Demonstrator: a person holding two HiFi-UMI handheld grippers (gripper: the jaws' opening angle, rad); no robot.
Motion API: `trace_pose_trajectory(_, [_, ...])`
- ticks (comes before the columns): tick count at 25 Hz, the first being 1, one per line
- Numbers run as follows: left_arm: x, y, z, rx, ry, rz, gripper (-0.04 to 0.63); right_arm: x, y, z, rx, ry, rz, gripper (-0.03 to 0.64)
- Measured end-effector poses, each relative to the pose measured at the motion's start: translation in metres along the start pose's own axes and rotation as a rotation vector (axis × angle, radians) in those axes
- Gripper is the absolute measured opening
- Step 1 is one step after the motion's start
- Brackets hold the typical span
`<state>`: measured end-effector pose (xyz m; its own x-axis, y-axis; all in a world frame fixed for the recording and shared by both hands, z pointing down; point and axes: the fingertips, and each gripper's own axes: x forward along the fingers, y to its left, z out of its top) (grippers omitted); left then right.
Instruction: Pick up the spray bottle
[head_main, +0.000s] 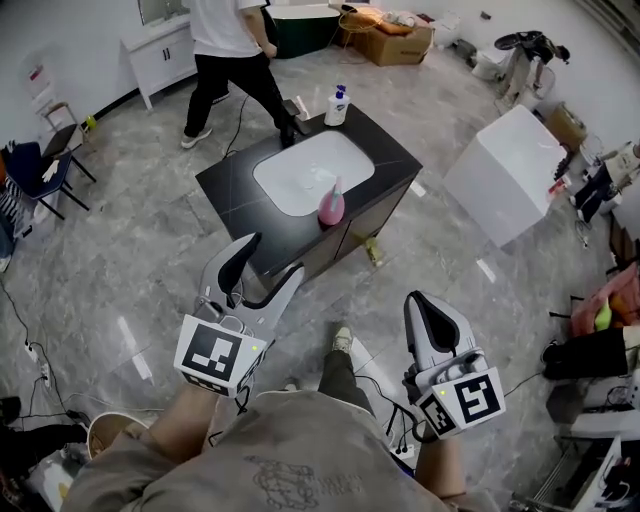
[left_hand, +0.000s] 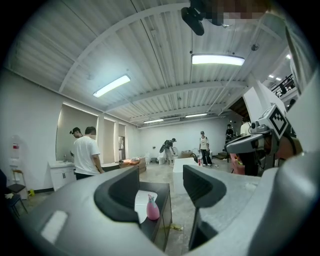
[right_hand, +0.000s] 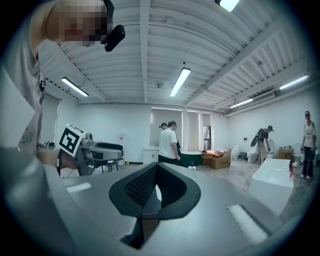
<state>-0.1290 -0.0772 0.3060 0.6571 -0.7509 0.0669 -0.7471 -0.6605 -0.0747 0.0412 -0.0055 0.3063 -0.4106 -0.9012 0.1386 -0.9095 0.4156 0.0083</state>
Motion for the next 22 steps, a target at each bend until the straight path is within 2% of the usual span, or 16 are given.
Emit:
trace_pose_trajectory(14, [0.164, 0.025, 0.016, 0.006, 0.013, 0.080, 0.262, 0.113, -0.140, 0.008, 0.001, 0.014, 0.145, 0.028])
trace_pose_trajectory(22, [0.239, 0.035, 0.016, 0.008, 0.045, 0.161, 0.262, 0.169, -0.223, 0.014, 0.047, 0.010, 0.233, 0.028])
